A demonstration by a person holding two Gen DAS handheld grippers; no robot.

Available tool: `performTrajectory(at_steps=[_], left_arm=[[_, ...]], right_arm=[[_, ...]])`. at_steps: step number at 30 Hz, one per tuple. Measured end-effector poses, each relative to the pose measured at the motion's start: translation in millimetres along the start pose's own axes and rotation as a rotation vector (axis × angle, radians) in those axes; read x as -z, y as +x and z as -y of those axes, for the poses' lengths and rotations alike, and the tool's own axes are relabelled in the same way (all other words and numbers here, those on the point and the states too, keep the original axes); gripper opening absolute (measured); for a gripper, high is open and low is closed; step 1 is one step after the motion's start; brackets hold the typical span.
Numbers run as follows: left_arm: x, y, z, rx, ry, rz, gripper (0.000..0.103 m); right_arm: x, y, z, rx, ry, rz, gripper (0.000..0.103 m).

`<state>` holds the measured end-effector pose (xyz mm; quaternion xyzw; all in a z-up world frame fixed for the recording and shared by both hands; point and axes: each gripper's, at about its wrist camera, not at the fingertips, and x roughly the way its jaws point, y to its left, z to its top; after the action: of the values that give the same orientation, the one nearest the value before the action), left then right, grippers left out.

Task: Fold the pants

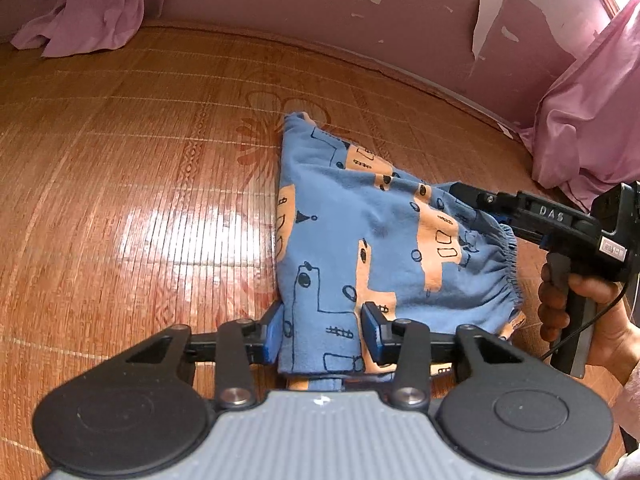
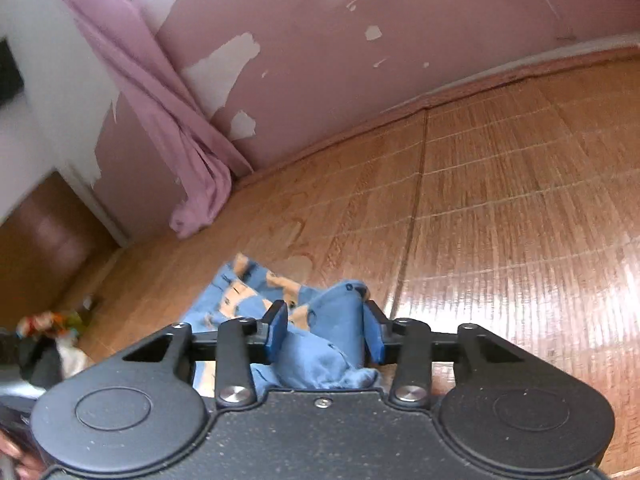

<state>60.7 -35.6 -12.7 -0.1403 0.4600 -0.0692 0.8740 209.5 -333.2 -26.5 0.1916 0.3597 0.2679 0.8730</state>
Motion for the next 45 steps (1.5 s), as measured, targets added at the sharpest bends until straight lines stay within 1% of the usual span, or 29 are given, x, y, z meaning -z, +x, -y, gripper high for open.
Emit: performTrajectory(at_steps=[3, 5, 6, 7, 8, 11, 14, 18, 20, 22, 24, 25, 28, 34, 37, 39, 43, 45], left_arm=[[-0.8, 0.5, 2.0, -0.005, 0.003, -0.002, 0.047], [-1.1, 0.9, 3.1, -0.007, 0.004, -0.002, 0.047], [-1.3, 1.4, 3.8, -0.008, 0.006, -0.003, 0.047], [-1.6, 1.4, 4.1, -0.008, 0.005, -0.003, 0.047], [-1.6, 1.6, 3.4, -0.007, 0.004, -0.004, 0.047], [-1.8, 1.6, 2.0, -0.006, 0.001, -0.006, 0.045], [-0.8, 0.7, 1.6, -0.009, 0.004, -0.007, 0.043], [3.5, -2.0, 2.5, -0.013, 0.019, -0.003, 0.038], [5.8, -4.4, 2.4, -0.011, 0.023, 0.001, 0.035], [7.6, -7.5, 2.9, -0.008, 0.033, 0.005, 0.030], [9.6, -11.0, 3.7, -0.002, 0.044, 0.010, 0.026], [11.1, -12.6, 4.4, 0.000, 0.049, 0.013, 0.024], [13.1, -14.1, 6.0, 0.005, 0.051, 0.018, 0.022], [17.9, -18.7, 6.3, 0.024, 0.032, 0.023, 0.020], [15.1, -23.0, 5.2, 0.030, 0.012, 0.037, 0.020], [5.6, -24.0, 4.5, 0.023, -0.001, 0.062, 0.019], [-26.4, -20.2, 6.8, -0.013, 0.025, 0.132, 0.019], [-45.7, -17.0, 5.1, -0.001, 0.022, 0.163, 0.019]], right_arm=[[3.5, 4.7, -7.4, 0.024, -0.045, -0.028, 0.040], [4.8, 5.7, -11.7, 0.044, -0.071, -0.025, 0.030], [5.0, 5.7, -12.6, 0.049, -0.072, -0.022, 0.027], [5.1, 5.5, -12.7, 0.057, -0.069, -0.019, 0.021], [5.4, 4.4, -11.9, 0.065, -0.065, -0.014, 0.017], [6.8, 0.4, -13.3, 0.076, -0.065, 0.005, 0.011], [10.8, -5.9, -21.5, 0.100, -0.077, 0.029, 0.010], [28.3, -22.4, -32.0, 0.143, -0.009, 0.113, 0.009], [38.7, -29.6, -38.1, 0.174, 0.020, 0.149, 0.008], [47.4, -37.6, -44.9, 0.197, 0.033, 0.180, 0.008], [51.2, -41.9, -53.5, 0.217, 0.014, 0.189, 0.007], [51.4, -43.2, -58.2, 0.225, -0.018, 0.186, 0.007], [44.5, -43.1, -70.9, 0.248, -0.104, 0.170, 0.006], [38.5, -43.7, -87.8, 0.279, -0.183, 0.170, 0.006], [29.4, -40.0, -91.1, 0.270, -0.209, 0.161, 0.006], [14.1, -33.3, -93.2, 0.253, -0.238, 0.153, 0.006], [-28.5, -15.3, -100.1, 0.225, -0.327, 0.153, 0.006], [-55.7, -3.4, -100.3, 0.220, -0.357, 0.161, 0.006]])
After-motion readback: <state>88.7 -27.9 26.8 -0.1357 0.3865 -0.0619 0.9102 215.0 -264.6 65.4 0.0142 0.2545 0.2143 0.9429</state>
